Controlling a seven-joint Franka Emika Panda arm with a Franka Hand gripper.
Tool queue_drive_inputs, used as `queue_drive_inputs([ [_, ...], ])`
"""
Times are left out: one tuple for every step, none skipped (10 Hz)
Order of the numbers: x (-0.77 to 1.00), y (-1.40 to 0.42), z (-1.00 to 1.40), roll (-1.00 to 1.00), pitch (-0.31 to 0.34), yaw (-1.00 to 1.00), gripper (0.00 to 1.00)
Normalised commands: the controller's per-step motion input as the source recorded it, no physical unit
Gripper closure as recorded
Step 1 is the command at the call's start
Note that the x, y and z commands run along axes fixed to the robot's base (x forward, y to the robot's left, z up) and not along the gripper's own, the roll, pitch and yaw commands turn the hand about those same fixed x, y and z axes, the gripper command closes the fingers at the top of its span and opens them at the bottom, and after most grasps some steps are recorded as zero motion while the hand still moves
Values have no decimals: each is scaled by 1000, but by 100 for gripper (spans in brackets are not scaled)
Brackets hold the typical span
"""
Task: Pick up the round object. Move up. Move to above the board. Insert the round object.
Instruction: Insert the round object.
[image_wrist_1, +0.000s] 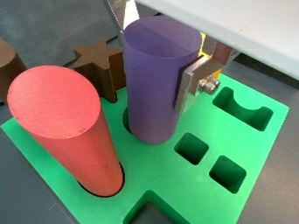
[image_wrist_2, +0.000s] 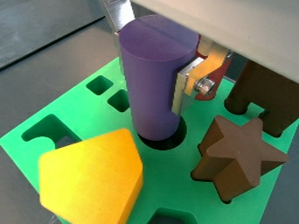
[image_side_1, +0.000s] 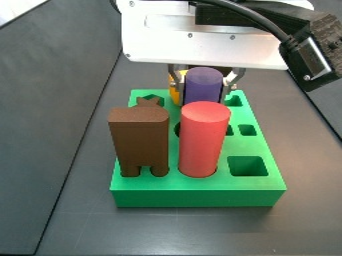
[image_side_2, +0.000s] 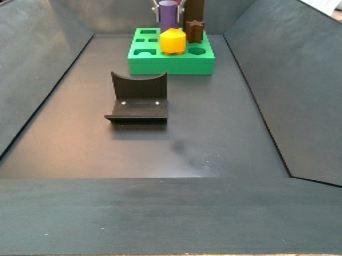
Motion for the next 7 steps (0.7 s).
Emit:
queue_drive_inputs([
  [-229,123,-469,146,20,0,100],
  [-437,111,-366,86,19,-20,100],
  [-374,0,-386,60,0,-74,100],
  [-91,-34,-451,0,-31,-9,100],
  [0,-151,-511,0,-73,0,100],
  [223,-134,-517,0,-56,0,100],
  [303,-37,-549,0,-29,0,100],
])
